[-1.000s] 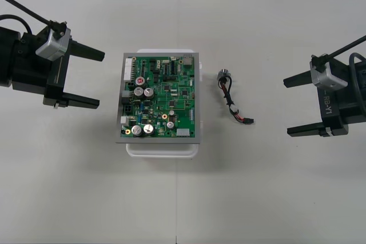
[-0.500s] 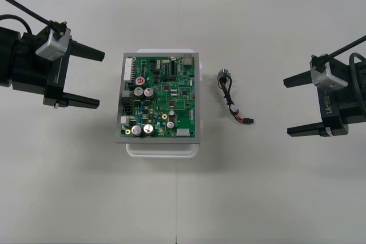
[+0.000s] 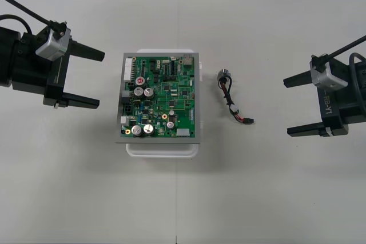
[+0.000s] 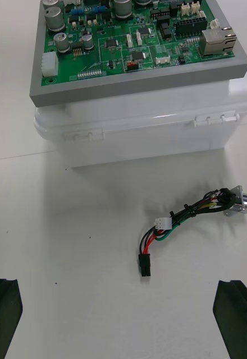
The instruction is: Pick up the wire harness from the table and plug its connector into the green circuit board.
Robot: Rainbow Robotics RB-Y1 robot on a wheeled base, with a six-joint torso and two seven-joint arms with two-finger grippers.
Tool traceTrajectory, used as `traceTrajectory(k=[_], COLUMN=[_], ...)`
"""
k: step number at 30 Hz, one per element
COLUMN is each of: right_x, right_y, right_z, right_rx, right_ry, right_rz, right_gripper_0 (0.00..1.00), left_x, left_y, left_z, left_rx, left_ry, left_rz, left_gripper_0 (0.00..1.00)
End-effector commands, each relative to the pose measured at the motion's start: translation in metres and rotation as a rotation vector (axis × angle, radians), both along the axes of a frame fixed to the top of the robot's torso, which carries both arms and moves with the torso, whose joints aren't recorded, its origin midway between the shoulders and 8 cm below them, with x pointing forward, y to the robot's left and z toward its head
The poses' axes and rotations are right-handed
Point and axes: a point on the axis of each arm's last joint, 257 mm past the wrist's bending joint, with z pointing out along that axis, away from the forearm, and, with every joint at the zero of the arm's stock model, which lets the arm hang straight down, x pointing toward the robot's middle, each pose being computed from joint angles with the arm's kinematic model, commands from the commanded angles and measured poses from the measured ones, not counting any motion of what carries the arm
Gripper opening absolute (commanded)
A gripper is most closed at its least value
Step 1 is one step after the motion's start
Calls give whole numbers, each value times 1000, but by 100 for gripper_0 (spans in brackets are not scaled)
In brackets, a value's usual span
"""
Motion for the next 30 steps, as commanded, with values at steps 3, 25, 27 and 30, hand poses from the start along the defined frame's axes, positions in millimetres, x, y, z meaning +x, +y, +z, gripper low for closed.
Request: traceTrajectory(k=[3,25,27,30], right_x=[0,0,0,-1], right_y=[-2,-2,-2,7], right_z=[9,9,9,13], right_rx=[-2,-2,-2,16], right_ry=[-50,-50,-50,-61], right_rz=[5,5,5,19], right_gripper_0=[100,100,100,100], left_x=[-7,-7,-7,-7], left_y=[1,1,1,1], left_z=[13,13,13,13], left_rx=[67,67,67,67], left_ry=[-73,-73,-73,-73], left_rz=[-68,-68,-68,-68], left_gripper_0=[100,100,100,100])
